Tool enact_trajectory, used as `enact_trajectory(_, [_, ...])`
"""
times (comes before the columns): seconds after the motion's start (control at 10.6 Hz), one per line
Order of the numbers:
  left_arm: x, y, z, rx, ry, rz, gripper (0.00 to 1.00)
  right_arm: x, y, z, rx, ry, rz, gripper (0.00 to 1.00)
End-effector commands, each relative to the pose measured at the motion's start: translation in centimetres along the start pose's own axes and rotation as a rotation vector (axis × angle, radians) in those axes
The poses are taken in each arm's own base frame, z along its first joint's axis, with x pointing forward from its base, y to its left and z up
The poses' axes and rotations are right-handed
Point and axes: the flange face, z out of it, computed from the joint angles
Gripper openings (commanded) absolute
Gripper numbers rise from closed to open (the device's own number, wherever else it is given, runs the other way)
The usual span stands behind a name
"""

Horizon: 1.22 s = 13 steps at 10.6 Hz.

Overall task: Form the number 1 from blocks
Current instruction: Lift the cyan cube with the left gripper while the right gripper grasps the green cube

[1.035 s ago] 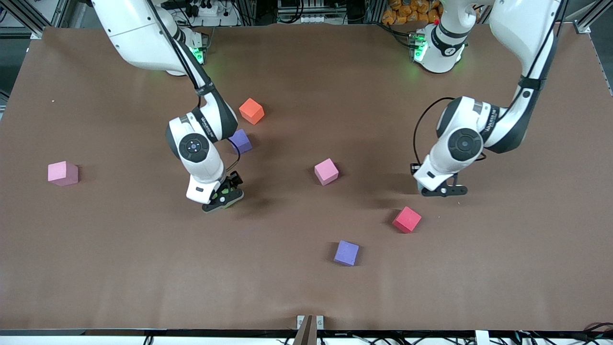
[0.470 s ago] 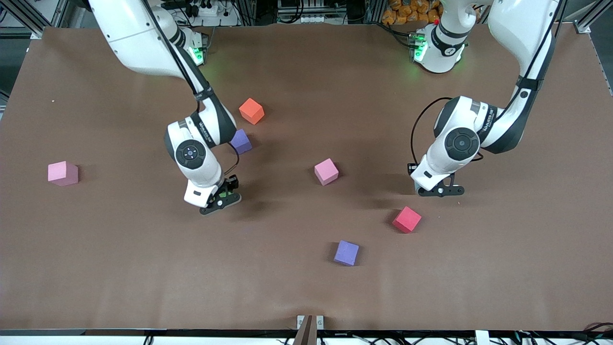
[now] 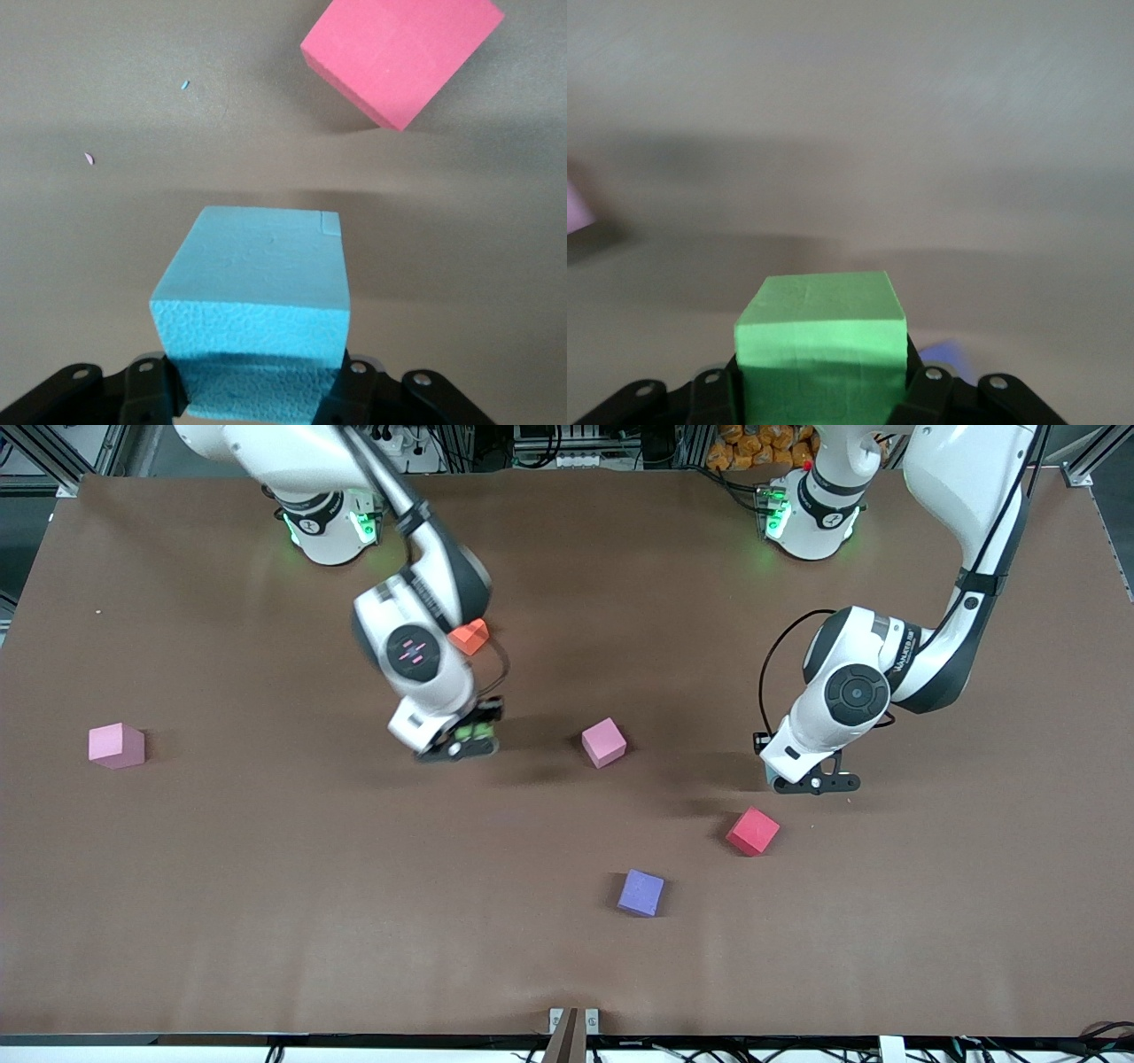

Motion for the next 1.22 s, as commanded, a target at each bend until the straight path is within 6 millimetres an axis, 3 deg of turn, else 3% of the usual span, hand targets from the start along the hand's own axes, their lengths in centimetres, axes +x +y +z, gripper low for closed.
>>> enact_trajectory(0.0, [0.7,0.1,-0.5,-0.017,0.0,-0.025,0.0,-5.9,-6.2,1.5,-0.011,-0.034,0.077,0.0])
enact_trajectory(0.38, [0.8,-0.1,-1.3,-0.019,0.013,-0.037,0.0,-15.2,-12.6,5.5,-0.027,-0.081,0.032,0.0])
enact_trajectory(0.56, [0.0,1.2,-4.8,-0.03,0.069,-0.069,0.0,-19.1,-14.1,7.7,-0.031,-0.061,0.039,0.0])
enact_trajectory(0.75, [-2.2,5.8,-6.9,-0.059,0.095,-0.102,0.0,-20.9,-14.2,10.2,0.002,-0.015,0.097,0.0])
enact_trajectory(1.03, [-7.2,13.8,-7.7,-0.072,0.072,-0.069,0.0,-20.8,-13.8,11.1,0.022,-0.031,0.147,0.0])
enact_trajectory(1.13, [-8.8,15.8,-7.8,-0.068,0.057,-0.032,0.0,-20.7,-13.7,11.1,0.03,-0.043,0.168,0.58])
